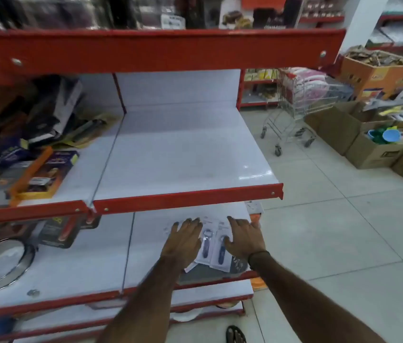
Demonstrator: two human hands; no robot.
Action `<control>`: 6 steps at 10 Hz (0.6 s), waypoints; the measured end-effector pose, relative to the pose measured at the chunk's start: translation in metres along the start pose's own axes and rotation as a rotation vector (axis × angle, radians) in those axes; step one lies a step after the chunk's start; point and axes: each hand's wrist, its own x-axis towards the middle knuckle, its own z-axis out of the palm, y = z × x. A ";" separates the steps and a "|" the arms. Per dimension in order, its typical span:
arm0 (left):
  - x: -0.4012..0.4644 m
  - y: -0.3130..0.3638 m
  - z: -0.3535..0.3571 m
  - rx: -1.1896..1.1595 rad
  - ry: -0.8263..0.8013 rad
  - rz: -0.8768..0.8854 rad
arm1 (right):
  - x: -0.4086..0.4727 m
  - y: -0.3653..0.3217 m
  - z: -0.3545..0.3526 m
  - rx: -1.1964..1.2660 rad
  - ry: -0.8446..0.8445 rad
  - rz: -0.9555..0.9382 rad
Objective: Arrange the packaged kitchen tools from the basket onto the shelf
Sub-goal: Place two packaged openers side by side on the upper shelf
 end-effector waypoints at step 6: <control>0.106 0.014 0.034 -0.079 -0.073 0.071 | 0.062 0.022 0.047 0.073 -0.009 0.043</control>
